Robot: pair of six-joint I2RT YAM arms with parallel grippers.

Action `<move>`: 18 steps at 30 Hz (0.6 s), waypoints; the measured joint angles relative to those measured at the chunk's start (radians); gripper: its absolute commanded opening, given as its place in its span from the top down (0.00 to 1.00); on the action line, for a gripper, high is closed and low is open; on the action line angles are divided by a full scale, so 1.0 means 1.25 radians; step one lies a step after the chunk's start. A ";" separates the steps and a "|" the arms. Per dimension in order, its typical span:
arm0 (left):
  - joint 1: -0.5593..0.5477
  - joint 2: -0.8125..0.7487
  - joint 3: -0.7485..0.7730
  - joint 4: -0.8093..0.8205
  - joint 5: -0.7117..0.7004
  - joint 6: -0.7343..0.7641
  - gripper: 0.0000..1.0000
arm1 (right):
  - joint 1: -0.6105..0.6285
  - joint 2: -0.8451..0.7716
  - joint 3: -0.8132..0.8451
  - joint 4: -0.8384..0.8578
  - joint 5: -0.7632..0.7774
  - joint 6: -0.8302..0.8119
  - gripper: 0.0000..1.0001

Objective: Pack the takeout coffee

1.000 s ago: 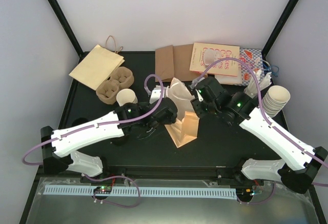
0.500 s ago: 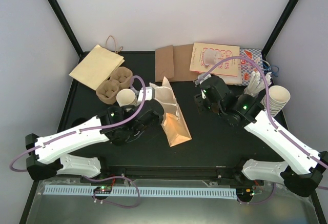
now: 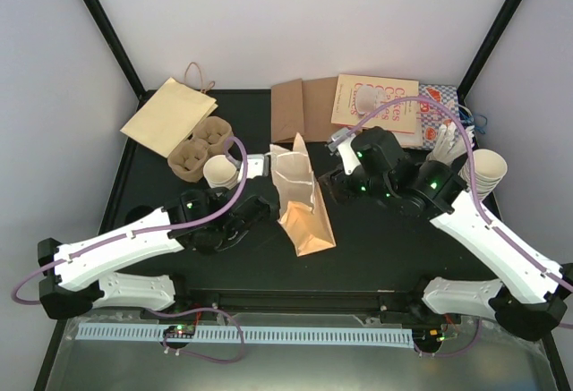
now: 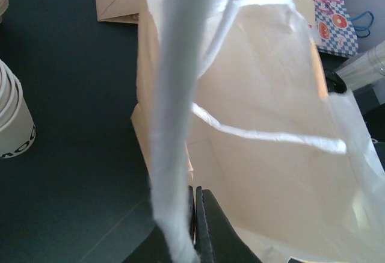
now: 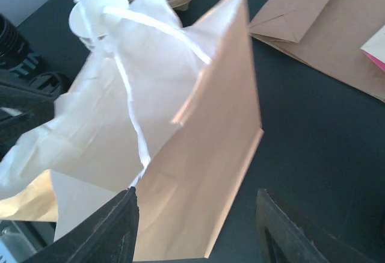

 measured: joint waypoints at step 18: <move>0.001 -0.004 -0.010 0.053 0.036 0.007 0.98 | 0.153 0.160 0.153 -0.172 0.157 0.116 0.30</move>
